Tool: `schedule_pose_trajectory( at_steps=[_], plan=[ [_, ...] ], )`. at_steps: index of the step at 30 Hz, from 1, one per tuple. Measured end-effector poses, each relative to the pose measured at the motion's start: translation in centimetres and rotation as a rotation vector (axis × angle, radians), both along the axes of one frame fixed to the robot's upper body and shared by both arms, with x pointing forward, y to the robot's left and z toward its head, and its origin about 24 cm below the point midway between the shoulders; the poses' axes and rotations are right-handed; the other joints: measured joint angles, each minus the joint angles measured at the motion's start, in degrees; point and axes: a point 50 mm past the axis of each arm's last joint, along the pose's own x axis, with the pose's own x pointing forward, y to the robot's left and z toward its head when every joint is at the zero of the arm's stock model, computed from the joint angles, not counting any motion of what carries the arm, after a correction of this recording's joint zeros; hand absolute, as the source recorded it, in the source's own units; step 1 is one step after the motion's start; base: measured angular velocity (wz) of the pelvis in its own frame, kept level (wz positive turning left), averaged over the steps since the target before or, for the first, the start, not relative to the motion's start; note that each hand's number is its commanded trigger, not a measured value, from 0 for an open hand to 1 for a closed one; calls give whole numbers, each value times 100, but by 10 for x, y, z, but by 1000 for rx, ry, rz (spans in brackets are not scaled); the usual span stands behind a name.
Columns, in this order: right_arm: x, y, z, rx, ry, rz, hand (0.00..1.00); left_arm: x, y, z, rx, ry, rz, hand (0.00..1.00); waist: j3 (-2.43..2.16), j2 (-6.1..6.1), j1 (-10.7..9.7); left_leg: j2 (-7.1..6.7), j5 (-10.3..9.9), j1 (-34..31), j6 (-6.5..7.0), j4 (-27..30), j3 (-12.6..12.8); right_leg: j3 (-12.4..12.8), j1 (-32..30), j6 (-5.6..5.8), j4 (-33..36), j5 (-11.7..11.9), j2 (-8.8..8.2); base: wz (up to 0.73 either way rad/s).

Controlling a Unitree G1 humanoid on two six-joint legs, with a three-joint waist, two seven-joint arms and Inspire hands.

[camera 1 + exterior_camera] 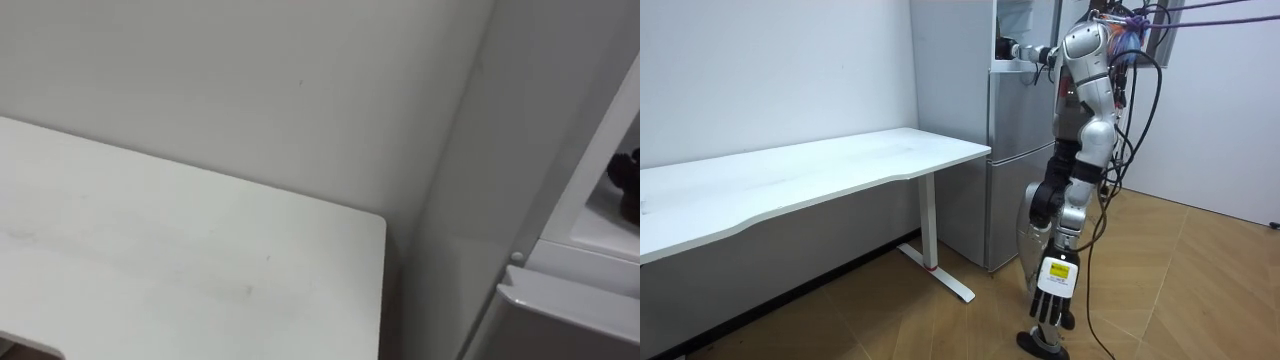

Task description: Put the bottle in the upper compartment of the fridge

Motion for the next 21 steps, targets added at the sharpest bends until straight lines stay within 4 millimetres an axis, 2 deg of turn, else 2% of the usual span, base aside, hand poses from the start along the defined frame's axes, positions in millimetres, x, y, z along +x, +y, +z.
schedule_pose_trajectory(
  at_steps=[6, 8, 9, 10, 11, 12, 21],
  plan=[
    [1, -2, -1, -7, 7, -2, 100, 1, 1, 0, -7, -3, -4, 0, 3, 4, 68, 8, -4, 10, -11, 7, -6, 1, 19, -6, -17, 3, 13, 0],
    [0, -2, -1, -10, 6, -3, 92, 1, 2, 1, -6, -3, -4, 0, 6, 8, 89, 12, -4, 13, -14, 8, -7, -1, 22, -7, -18, 4, 17, 0],
    [0, -2, -2, -11, 6, -4, 69, 1, 2, 1, -5, -3, -5, 0, 8, 10, 104, 15, -6, 16, -17, 11, -7, -1, 25, -8, -18, 5, 19, 0],
    [0, -2, -2, -12, 7, -5, 57, 1, 3, 1, -4, -3, -6, 0, 8, 11, 111, 17, -7, 19, -19, 12, -7, -1, 27, -8, -18, 5, 20, 0],
    [0, -3, -4, -14, 8, -8, 18, 1, 3, 1, -3, -4, -7, 0, 10, 13, 131, 20, -8, 32, -21, 12, -7, -1, 39, -9, -18, 5, 23, 0],
    [0, -4, -5, -15, 8, -10, 0, 1, 4, 1, -1, -5, -9, 0, 16, 18, 147, 23, -10, 55, -25, 12, -8, -3, 60, -9, -19, 5, 25, 0],
    [0, -3, -5, -28, 1, 3, 0, 1, 4, 2, -5, -5, -10, 0, 41, 47, 160, 46, -16, 75, -44, 8, -5, 1, 78, -10, -15, 6, 48, 0]
  ],
)
